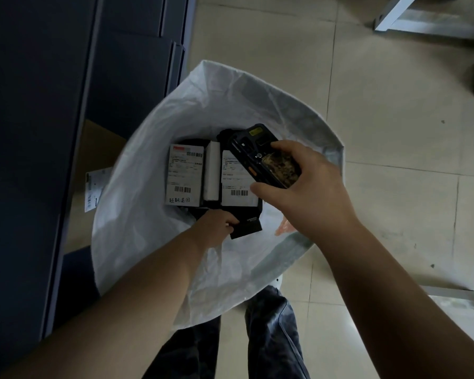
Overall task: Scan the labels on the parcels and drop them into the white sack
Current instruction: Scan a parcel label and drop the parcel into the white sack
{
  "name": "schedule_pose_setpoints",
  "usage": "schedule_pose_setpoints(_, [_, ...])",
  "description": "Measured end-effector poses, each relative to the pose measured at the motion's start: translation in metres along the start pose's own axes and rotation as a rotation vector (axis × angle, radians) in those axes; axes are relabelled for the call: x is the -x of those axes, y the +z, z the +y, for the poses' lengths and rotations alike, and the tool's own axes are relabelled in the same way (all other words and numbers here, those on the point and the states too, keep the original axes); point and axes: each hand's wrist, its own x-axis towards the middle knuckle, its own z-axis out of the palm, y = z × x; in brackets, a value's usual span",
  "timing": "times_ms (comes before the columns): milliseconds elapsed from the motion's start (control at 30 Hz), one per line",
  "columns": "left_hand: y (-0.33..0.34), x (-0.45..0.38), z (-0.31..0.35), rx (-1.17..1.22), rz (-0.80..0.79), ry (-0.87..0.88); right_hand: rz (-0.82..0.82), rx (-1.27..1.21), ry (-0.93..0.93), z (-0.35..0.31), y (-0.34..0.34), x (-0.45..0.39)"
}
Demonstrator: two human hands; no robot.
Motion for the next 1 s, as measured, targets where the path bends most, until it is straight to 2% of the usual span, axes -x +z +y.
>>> schedule_pose_setpoints(133, [-0.001, -0.003, -0.008, 0.014, 0.068, -0.088, -0.022, 0.037, 0.004, 0.002, 0.002, -0.001])
schedule_pose_setpoints(367, [-0.058, 0.025, 0.012, 0.291, 0.181, -0.167, -0.094, 0.135, 0.028, -0.005, -0.002, -0.003])
schedule_pose_setpoints(600, [-0.11, 0.114, 0.042, 0.427, 0.406, -0.03, -0.091, 0.15, 0.054, -0.032, -0.019, 0.015])
schedule_pose_setpoints(700, [-0.121, 0.158, 0.052, 0.387, 0.539, 0.048, -0.084, 0.158, 0.037, -0.055, -0.036, 0.034])
schedule_pose_setpoints(833, [-0.14, 0.226, 0.077, 0.352, 0.627, 0.12, -0.067, 0.162, -0.016, -0.095, -0.067, 0.064])
schedule_pose_setpoints(1000, [-0.165, 0.323, 0.116, 0.323, 0.796, 0.182, -0.063, 0.145, -0.169, -0.147, -0.107, 0.101])
